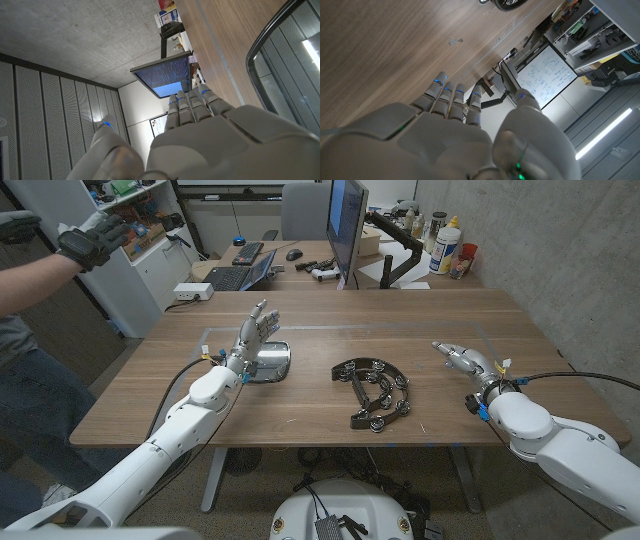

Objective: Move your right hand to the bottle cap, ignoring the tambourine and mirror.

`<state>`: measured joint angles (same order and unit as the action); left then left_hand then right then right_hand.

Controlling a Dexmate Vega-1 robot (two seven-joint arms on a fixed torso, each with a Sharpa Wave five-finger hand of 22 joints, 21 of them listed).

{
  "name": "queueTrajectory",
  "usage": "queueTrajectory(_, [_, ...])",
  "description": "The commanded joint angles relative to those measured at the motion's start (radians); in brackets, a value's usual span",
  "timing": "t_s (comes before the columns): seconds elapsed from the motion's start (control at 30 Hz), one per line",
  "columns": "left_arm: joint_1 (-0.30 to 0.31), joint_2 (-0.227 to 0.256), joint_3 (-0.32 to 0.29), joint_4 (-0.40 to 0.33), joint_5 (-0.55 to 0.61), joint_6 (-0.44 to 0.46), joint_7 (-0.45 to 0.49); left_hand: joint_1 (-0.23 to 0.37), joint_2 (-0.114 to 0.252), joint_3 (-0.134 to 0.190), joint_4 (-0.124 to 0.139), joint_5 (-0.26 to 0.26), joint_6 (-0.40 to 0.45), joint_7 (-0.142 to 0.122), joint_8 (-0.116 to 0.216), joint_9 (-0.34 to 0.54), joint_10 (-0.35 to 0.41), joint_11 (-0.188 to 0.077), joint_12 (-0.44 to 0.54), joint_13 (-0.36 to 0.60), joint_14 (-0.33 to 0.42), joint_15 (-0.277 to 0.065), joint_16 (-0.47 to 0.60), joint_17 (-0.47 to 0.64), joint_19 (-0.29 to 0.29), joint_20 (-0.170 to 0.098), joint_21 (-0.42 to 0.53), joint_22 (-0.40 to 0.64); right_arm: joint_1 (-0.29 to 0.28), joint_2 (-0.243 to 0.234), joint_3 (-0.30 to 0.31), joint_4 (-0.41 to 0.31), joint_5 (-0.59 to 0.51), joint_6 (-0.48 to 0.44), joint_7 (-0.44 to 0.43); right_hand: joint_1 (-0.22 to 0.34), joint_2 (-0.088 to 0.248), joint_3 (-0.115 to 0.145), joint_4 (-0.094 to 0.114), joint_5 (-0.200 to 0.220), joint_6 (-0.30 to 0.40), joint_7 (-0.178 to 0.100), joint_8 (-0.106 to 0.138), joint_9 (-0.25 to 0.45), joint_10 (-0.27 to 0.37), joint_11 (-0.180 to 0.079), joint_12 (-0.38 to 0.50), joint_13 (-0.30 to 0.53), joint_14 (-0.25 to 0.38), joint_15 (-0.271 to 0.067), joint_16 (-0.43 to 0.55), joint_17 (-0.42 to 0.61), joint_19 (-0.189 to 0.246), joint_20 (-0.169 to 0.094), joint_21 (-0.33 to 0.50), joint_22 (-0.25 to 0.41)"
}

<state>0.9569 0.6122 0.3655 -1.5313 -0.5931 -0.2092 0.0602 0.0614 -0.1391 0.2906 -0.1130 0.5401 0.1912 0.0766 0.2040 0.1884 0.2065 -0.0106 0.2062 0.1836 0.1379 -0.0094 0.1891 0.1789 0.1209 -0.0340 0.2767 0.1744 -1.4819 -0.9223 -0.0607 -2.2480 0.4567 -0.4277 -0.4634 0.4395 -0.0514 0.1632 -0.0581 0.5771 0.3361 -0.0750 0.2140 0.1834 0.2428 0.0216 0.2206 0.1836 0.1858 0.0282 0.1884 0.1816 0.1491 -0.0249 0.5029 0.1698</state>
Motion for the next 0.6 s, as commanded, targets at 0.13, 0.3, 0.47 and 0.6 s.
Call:
queueTrajectory(0.13, [0.006,0.006,0.003,-0.013,0.007,0.003,0.001,0.009,-0.002,-0.007,0.001,0.005,0.008,-0.002,-0.001,0.002,0.005,-0.005,-0.003,0.005,0.002,0.003,0.003,0.004,-0.002,-0.020,-0.009,0.005,-0.049,0.008,0.040,-0.084,-0.017,-0.135,-0.060,0.014,0.005,0.005,-0.009,0.005,0.006,0.002,-0.004,0.002,0.001,-0.006,0.003,0.005,-0.001,-0.005,0.000,0.001,-0.002,0.014,-0.005,0.004])
queueTrajectory(0.3, [0.012,0.009,0.002,-0.020,0.007,0.004,0.003,0.010,-0.001,-0.008,0.000,0.006,0.009,-0.003,-0.001,0.002,0.006,-0.002,-0.003,0.005,0.002,0.003,0.003,0.004,-0.002,-0.018,-0.011,0.005,-0.079,0.018,0.063,-0.115,-0.022,-0.169,-0.074,0.018,0.004,0.005,-0.012,0.006,0.007,0.003,-0.005,0.002,0.001,-0.007,0.003,0.005,-0.002,-0.004,-0.001,0.001,-0.006,0.022,-0.010,0.004])
queueTrajectory(0.47, [0.017,0.010,0.001,-0.024,0.008,0.002,0.004,0.011,-0.001,-0.009,0.000,0.007,0.007,-0.002,-0.002,0.002,0.007,-0.002,-0.003,0.005,0.002,0.003,0.003,0.004,-0.001,-0.020,-0.012,0.005,-0.082,0.019,0.072,-0.146,-0.025,-0.234,-0.084,0.021,0.000,0.004,-0.015,0.007,0.009,0.002,-0.005,0.002,0.002,-0.007,0.003,0.006,-0.002,-0.005,-0.001,0.001,-0.009,0.037,-0.014,0.004])
queueTrajectory(0.6, [0.021,0.012,0.001,-0.028,0.008,0.004,0.006,0.012,0.000,-0.010,-0.001,0.008,0.009,-0.001,-0.001,0.002,0.006,-0.002,-0.003,0.005,0.002,0.004,0.003,0.004,0.000,-0.022,-0.013,0.006,-0.074,0.017,0.074,-0.163,-0.022,-0.286,-0.083,0.023,-0.002,0.003,-0.018,0.008,0.010,0.001,-0.005,0.003,0.002,-0.007,0.003,0.006,-0.003,-0.006,-0.001,0.002,-0.013,0.045,-0.019,0.004])
